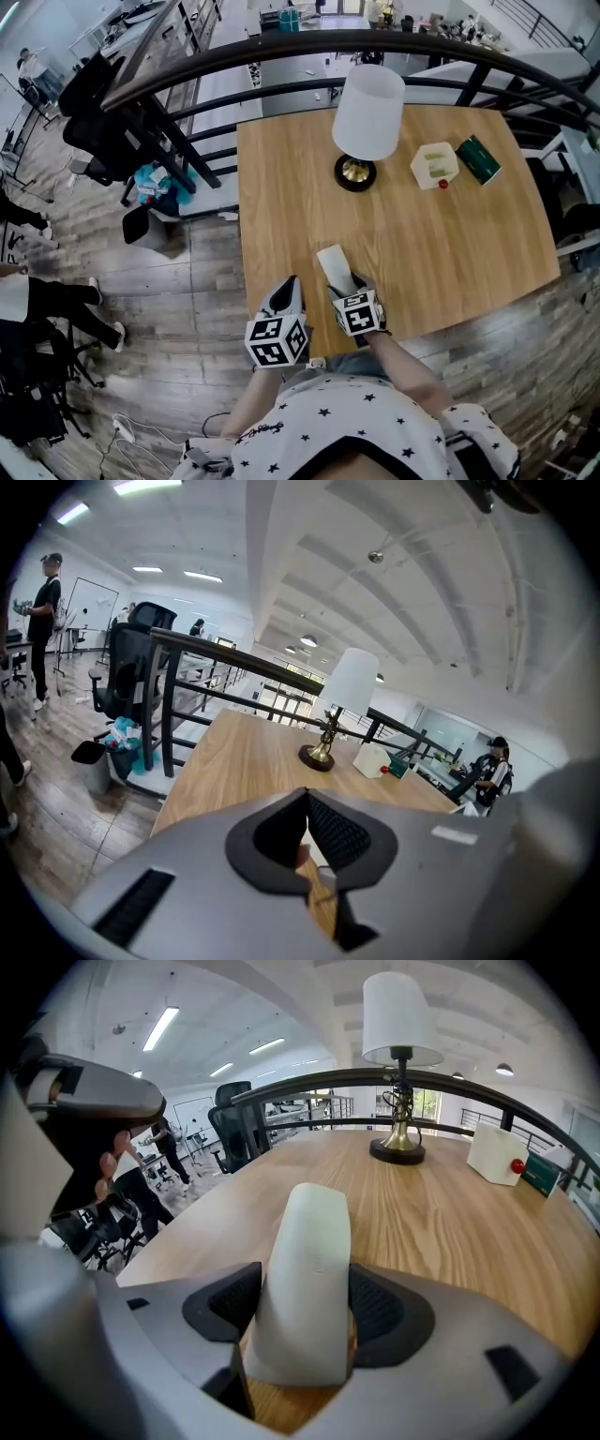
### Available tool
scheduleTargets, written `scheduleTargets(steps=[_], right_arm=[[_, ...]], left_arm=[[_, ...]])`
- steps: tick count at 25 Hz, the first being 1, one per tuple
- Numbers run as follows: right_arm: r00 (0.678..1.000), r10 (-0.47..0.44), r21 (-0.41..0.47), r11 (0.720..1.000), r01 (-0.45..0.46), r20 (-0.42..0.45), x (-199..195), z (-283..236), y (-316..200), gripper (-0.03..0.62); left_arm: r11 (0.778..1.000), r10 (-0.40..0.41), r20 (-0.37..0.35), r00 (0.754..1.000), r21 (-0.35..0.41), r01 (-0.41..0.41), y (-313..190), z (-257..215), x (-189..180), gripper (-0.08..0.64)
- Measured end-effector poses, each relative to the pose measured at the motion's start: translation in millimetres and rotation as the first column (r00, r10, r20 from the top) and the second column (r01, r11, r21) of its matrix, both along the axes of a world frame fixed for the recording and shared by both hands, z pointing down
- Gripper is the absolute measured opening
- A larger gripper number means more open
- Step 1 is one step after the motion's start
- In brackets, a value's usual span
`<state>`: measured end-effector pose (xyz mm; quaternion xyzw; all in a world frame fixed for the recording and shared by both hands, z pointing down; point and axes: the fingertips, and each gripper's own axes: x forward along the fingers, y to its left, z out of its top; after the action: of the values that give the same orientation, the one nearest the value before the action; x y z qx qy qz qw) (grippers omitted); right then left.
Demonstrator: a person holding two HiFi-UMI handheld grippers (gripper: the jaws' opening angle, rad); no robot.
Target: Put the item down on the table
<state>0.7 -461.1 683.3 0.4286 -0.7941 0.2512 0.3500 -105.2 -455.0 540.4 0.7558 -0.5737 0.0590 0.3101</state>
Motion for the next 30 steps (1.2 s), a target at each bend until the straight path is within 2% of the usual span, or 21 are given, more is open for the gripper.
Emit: scheduleTargets(steps=[6, 16, 18, 20, 24, 30], right_arm=[[0.998, -0.034, 0.012, 0.999, 0.035, -0.047, -1.6, 3.4, -2.5, 0.288], [0.999, -0.001, 0.010, 1.000, 0.001, -0.039, 2.0, 7.2, -0.5, 0.298], [1.000, 0.018, -0.004, 1.000, -0.018, -0.017, 2.2, 7.0, 1.9, 0.321], [0.999, 0.047, 0.019, 0.999, -0.047, 0.002, 3.6, -0.7, 4.6, 0.344], [0.994, 0.099, 0.098, 0.990, -0.103, 0.043, 3.8, -28.8, 16.0, 0.347], [0.973, 0.154, 0.151, 0.972, -0.180, 0.170, 0.0, -74.1, 55.7, 0.345]], left_arm=[[1.000, -0.022, -0.001, 1.000, 0.003, 0.022, 2.4, -0.5, -4.1, 0.012], [0.999, -0.034, -0.005, 0.999, 0.022, 0.034, 32.5, -8.2, -14.5, 0.012], [0.999, -0.032, -0.005, 0.999, 0.026, 0.032, 42.4, -9.5, -17.0, 0.012], [0.999, -0.029, -0.005, 1.000, 0.029, 0.029, 55.0, -10.6, -20.2, 0.012], [0.999, -0.021, -0.004, 1.000, 0.039, 0.021, 84.7, -13.7, -28.9, 0.012], [0.999, -0.008, -0.002, 1.000, 0.048, 0.008, 132.0, -18.8, -32.6, 0.012]])
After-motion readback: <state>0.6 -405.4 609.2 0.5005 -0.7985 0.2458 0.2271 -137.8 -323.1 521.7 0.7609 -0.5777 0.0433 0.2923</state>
